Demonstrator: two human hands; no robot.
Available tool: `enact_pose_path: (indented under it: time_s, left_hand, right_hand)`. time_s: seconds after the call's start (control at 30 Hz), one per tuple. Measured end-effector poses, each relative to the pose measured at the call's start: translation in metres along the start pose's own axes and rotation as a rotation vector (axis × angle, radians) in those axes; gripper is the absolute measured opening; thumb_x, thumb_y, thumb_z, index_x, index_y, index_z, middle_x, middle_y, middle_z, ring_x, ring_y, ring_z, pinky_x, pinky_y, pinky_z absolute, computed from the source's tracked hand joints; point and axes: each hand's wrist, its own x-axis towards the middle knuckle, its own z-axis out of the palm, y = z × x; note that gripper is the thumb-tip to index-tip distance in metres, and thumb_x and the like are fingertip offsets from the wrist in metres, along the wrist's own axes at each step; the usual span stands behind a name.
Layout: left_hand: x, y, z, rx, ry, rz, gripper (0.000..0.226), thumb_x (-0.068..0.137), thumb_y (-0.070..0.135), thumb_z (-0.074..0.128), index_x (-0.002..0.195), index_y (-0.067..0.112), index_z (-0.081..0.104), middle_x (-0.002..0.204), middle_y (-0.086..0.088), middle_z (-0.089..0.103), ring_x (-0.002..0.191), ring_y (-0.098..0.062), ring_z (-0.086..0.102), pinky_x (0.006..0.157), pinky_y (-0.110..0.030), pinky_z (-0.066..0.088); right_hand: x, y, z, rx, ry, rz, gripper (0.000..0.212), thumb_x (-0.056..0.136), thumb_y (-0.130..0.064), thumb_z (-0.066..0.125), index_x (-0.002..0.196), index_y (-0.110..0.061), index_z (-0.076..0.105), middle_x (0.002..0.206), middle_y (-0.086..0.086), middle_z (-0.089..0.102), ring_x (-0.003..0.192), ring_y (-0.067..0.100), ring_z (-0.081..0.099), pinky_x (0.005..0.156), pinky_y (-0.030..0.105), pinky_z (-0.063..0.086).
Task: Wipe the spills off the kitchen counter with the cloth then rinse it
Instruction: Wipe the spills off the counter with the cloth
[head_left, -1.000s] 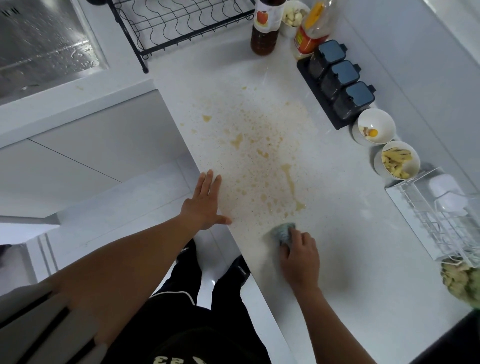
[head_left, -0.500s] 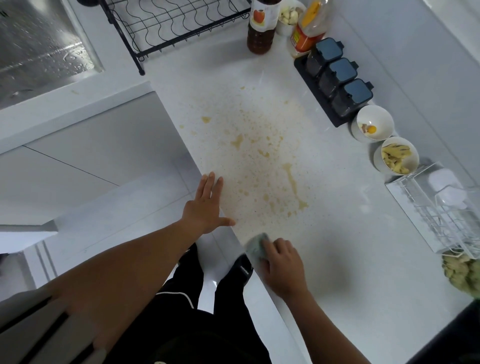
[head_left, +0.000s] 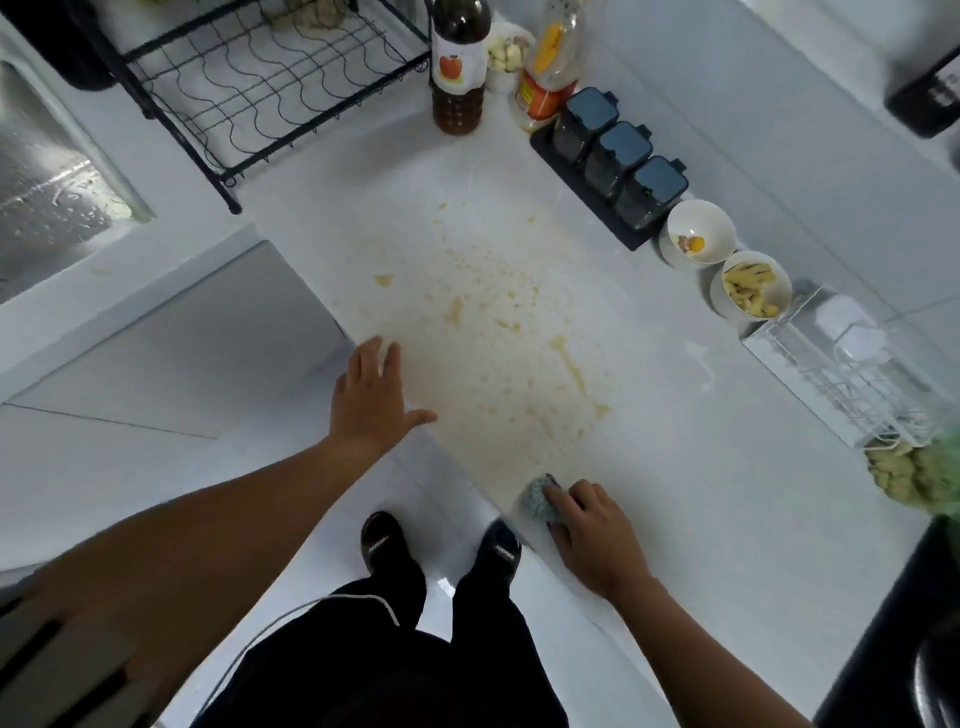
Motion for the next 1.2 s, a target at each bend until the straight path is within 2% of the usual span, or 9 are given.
enact_pose_path:
  time_s: [0.17, 0.27, 0.43, 0.57, 0.7, 0.83, 1.03, 1.1, 1.2]
  left_hand:
    - [0.05, -0.013, -0.03, 0.053, -0.179, -0.057, 0.131, 0.068, 0.073, 0.074, 0.159, 0.01, 0.004, 0.166, -0.015, -0.004, 0.153, -0.034, -0.001, 0.121, -0.052, 0.021]
    - [0.052, -0.016, -0.029, 0.075, -0.253, -0.058, 0.131, 0.069, 0.072, 0.074, 0.158, 0.008, 0.003, 0.166, -0.016, -0.005, 0.154, -0.033, -0.004, 0.12, -0.053, 0.024]
    - [0.049, -0.02, -0.017, 0.029, -0.244, -0.083, 0.128, 0.071, 0.068, 0.075, 0.159, 0.011, 0.001, 0.166, -0.014, -0.01, 0.154, -0.031, -0.01, 0.117, -0.055, 0.031]
    - [0.054, -0.019, -0.011, 0.01, -0.307, -0.083, 0.131, 0.074, 0.067, 0.072, 0.159, 0.007, -0.008, 0.164, -0.016, -0.02, 0.152, -0.033, -0.018, 0.121, -0.051, 0.019]
    - [0.059, -0.015, -0.011, 0.083, -0.372, -0.108, 0.129, 0.08, 0.064, 0.069, 0.156, 0.004, -0.016, 0.162, -0.019, -0.027, 0.15, -0.036, -0.021, 0.121, -0.052, 0.016]
    - [0.059, -0.008, -0.013, 0.114, -0.42, -0.149, 0.129, 0.081, 0.063, 0.069, 0.155, 0.003, -0.018, 0.161, -0.02, -0.028, 0.15, -0.036, -0.022, 0.121, -0.055, 0.02]
    - [0.061, -0.001, -0.021, 0.139, -0.483, -0.184, 0.13, 0.082, 0.061, 0.069, 0.153, 0.001, -0.022, 0.159, -0.021, -0.031, 0.149, -0.037, -0.024, 0.121, -0.057, 0.017]
    - [0.061, -0.002, -0.02, 0.155, -0.496, -0.183, 0.13, 0.083, 0.062, 0.067, 0.153, 0.002, -0.024, 0.159, -0.021, -0.032, 0.149, -0.036, -0.025, 0.121, -0.057, 0.016]
    - [0.062, -0.003, -0.018, 0.152, -0.502, -0.194, 0.131, 0.082, 0.063, 0.068, 0.152, 0.004, -0.026, 0.159, -0.018, -0.034, 0.149, -0.035, -0.027, 0.121, -0.057, 0.014]
  right_hand:
    - [0.021, 0.041, -0.021, 0.13, 0.056, 0.514, 0.044, 0.092, -0.021, 0.061, 0.135, -0.011, 0.055, 0.114, 0.015, 0.057, 0.105, 0.036, 0.052, 0.077, 0.042, 0.05]
    - [0.037, 0.077, -0.037, 0.128, 0.079, 0.61, 0.04, 0.092, -0.021, 0.058, 0.13, -0.012, 0.053, 0.118, 0.019, 0.056, 0.106, 0.039, 0.051, 0.079, 0.045, 0.048]
    - [0.086, 0.151, -0.075, 0.116, 0.089, 0.695, 0.022, 0.091, -0.021, 0.053, 0.111, -0.012, 0.05, 0.102, 0.024, 0.059, 0.094, 0.044, 0.055, 0.071, 0.043, 0.041]
    - [0.129, 0.204, -0.102, 0.124, 0.038, 0.783, 0.028, 0.089, -0.018, 0.053, 0.115, -0.011, 0.044, 0.105, 0.026, 0.058, 0.099, 0.047, 0.057, 0.079, 0.046, 0.045]
    - [0.16, 0.218, -0.108, 0.077, 0.146, 0.782, 0.042, 0.09, -0.029, 0.054, 0.124, -0.007, 0.041, 0.119, 0.03, 0.051, 0.11, 0.051, 0.051, 0.089, 0.058, 0.046]
    - [0.155, 0.199, -0.088, -0.045, 0.305, 0.667, 0.039, 0.092, -0.018, 0.051, 0.121, 0.008, 0.047, 0.112, 0.037, 0.051, 0.1, 0.052, 0.051, 0.079, 0.056, 0.043]
    - [0.126, 0.191, -0.066, -0.155, 0.239, 0.088, 0.052, 0.087, -0.022, 0.039, 0.128, 0.005, 0.056, 0.102, 0.031, 0.056, 0.089, 0.047, 0.052, 0.072, 0.051, 0.046]
    - [0.127, 0.2, -0.068, -0.144, 0.23, 0.165, 0.045, 0.089, -0.015, 0.049, 0.129, 0.005, 0.056, 0.102, 0.032, 0.056, 0.089, 0.048, 0.053, 0.071, 0.052, 0.047]
    - [0.13, 0.195, -0.07, -0.009, 0.304, 0.543, 0.045, 0.087, -0.008, 0.061, 0.129, 0.008, 0.052, 0.104, 0.038, 0.053, 0.089, 0.051, 0.054, 0.072, 0.055, 0.048]
